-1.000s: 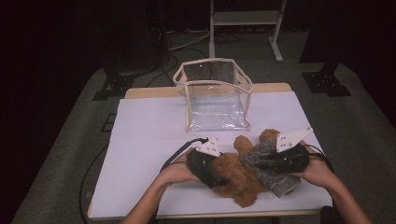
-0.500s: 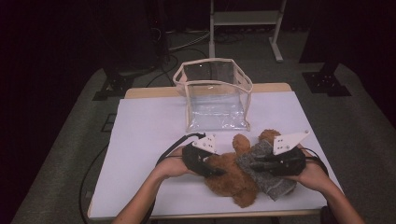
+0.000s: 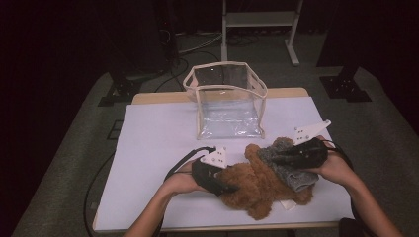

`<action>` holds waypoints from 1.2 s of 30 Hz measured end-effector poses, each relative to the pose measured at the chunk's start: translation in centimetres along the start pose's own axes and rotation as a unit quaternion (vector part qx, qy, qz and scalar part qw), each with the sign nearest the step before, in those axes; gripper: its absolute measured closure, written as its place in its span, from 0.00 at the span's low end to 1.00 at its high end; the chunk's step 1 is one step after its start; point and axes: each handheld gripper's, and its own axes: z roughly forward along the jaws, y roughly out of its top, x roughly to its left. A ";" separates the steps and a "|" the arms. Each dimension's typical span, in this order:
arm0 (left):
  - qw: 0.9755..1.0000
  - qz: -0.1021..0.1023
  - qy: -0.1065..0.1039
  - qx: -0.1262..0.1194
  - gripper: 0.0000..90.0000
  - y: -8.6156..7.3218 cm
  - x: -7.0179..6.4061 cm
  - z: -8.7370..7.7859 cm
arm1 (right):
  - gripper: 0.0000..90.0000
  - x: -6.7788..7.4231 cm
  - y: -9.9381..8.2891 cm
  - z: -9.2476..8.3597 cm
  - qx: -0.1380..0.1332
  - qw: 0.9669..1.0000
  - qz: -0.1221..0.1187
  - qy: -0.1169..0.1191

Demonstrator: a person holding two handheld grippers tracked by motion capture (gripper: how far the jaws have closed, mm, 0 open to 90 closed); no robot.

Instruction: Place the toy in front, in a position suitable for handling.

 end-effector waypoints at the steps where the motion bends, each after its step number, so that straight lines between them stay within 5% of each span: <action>1: 1.000 -0.001 0.004 -0.005 0.36 -0.1 0.0 0.0 | 0.84 0.1 -0.2 0.2 -0.002 1.000 -0.001 0.000; 5: 1.000 -0.007 0.017 -0.022 0.21 -0.8 -0.5 0.7 | 0.84 0.8 -0.7 0.1 -0.009 1.000 0.002 0.001; 15: 0.995 -0.045 0.033 -0.085 0.15 -2.4 -0.9 1.7 | 0.85 1.5 -2.0 -0.1 -0.031 0.999 0.009 0.004; 22: 0.995 -0.038 0.069 -0.058 0.01 -1.7 -2.0 3.0 | 0.85 1.8 -2.2 -0.2 -0.032 0.999 0.009 0.005; 26: 0.996 -0.030 0.070 -0.039 0.15 -1.5 -2.1 2.6 | 0.85 1.9 -2.3 -0.2 -0.034 0.999 0.010 0.004; 27: 0.996 -0.017 0.078 -0.032 0.33 -1.3 -2.1 2.2 | 0.85 2.0 -2.3 -0.3 -0.033 0.999 0.012 0.008; 34: 0.997 0.010 0.073 -0.019 0.51 -0.9 -1.0 1.5 | 0.85 2.5 -2.3 -0.4 -0.041 0.999 0.011 0.005; 36: 0.997 0.020 0.077 -0.005 0.52 -0.4 0.3 0.8 | 0.85 2.6 -2.0 -0.2 -0.045 0.999 0.012 0.006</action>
